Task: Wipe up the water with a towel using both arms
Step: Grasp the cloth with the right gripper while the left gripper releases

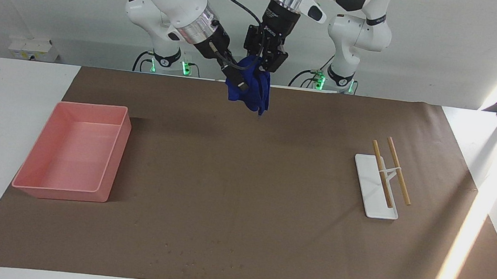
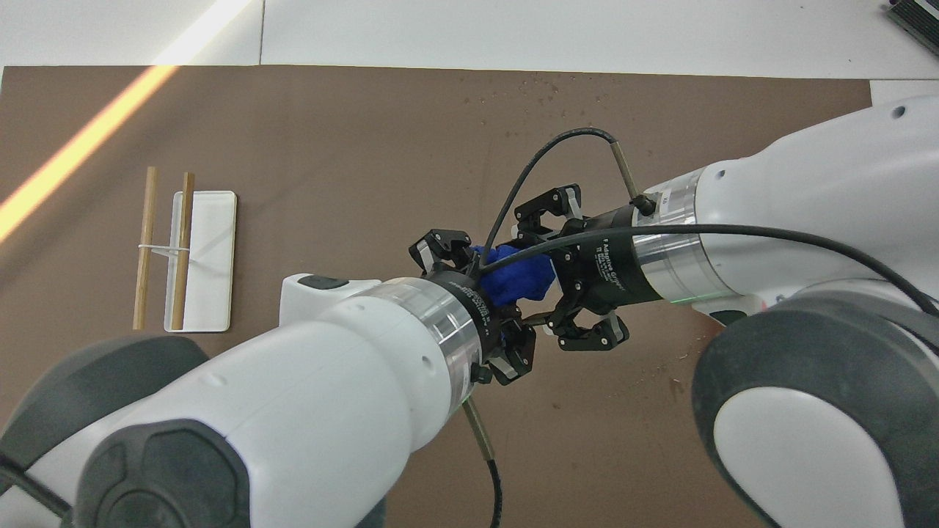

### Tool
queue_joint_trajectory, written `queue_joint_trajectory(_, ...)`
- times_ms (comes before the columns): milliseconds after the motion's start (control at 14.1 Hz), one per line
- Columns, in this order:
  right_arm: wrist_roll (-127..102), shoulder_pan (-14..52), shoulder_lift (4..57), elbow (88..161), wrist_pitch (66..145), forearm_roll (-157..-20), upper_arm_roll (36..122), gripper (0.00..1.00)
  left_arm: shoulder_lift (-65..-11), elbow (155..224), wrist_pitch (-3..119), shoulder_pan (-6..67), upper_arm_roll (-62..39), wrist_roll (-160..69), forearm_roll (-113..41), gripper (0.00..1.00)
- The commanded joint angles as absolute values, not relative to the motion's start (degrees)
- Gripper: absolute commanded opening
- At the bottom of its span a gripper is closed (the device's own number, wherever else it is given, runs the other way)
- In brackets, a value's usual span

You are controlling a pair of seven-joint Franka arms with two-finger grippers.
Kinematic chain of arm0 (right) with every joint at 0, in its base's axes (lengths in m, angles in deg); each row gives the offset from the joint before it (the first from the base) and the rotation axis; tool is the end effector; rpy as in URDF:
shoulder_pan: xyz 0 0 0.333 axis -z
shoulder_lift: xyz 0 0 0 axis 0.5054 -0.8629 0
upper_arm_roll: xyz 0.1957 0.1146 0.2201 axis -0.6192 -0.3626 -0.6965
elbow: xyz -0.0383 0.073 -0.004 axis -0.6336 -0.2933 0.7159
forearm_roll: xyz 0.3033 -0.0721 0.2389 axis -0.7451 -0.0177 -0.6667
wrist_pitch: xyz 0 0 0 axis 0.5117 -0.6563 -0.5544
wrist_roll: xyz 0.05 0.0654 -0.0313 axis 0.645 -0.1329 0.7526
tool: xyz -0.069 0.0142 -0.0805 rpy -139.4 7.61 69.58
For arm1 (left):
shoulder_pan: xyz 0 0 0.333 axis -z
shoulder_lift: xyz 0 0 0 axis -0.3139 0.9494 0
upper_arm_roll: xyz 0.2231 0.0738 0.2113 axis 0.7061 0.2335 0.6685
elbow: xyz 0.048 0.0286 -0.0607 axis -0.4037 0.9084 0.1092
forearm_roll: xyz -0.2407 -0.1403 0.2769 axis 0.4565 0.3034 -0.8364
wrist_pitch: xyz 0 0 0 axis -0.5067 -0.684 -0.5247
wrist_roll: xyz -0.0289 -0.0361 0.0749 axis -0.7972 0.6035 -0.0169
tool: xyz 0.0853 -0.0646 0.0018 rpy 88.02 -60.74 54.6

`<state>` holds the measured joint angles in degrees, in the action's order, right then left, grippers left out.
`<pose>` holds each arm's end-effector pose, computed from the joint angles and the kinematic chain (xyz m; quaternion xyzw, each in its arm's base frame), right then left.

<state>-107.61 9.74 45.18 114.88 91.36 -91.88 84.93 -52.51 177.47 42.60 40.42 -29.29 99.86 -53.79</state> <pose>0.5203 0.2592 0.6229 -0.7828 0.5473 0.1916 0.2259 0.4121 -0.4039 0.6692 0.4826 0.8348 -0.1044 0.2435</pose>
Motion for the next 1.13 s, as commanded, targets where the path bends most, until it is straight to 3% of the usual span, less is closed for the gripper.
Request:
queue_joint_trajectory(0,-107.72,9.88,45.33,115.45,93.1,-94.21,84.92,0.3,-52.62,177.48,44.22,41.5,-29.62,114.44,-56.43,0.0)
queue_joint_trajectory(71,-105.46,9.88,45.15,114.92,93.1,-94.21,84.84,0.06,-52.62,177.48,44.22,41.5,-29.71,114.44,-57.04,0.0)
queue_joint_trajectory(142,-104.39,9.88,44.97,114.66,92.92,-94.91,84.92,0.0,-52.62,177.56,44.22,41.59,-29.71,114.44,-57.39,0.0)
queue_joint_trajectory(567,-107.63,10.05,44.88,114.57,94.33,-95.62,84.92,0.0,-52.44,177.48,44.66,41.59,-29.71,113.92,-57.48,0.0)
queue_joint_trajectory(638,-107.19,10.23,44.88,114.39,94.42,-95.45,84.92,0.0,-52.35,177.39,44.58,41.5,-29.71,113.83,-57.4,0.16)
queue_joint_trajectory(708,-107.45,10.58,44.8,114.04,94.5,-95.36,84.92,0.0,-52.27,177.39,44.32,41.33,-29.71,113.65,-57.48,0.47)
queue_joint_trajectory(779,-107.11,10.93,44.71,113.95,95.46,-94.83,84.92,0.0,-52.27,177.39,43.88,40.98,-29.71,113.56,-57.57,0.63)
queue_joint_trajectory(850,-106.75,11.02,44.19,113.87,96.34,-94.65,85.01,0.0,-52.18,177.22,43.7,40.71,-29.36,113.3,-57.57,1.0)
queue_joint_trajectory(1062,-106.22,11.2,43.57,113.6,100.47,-91.68,85.1,0.0,-52.35,177.56,42.65,38.52,-29.09,113.21,-57.57,1.0)
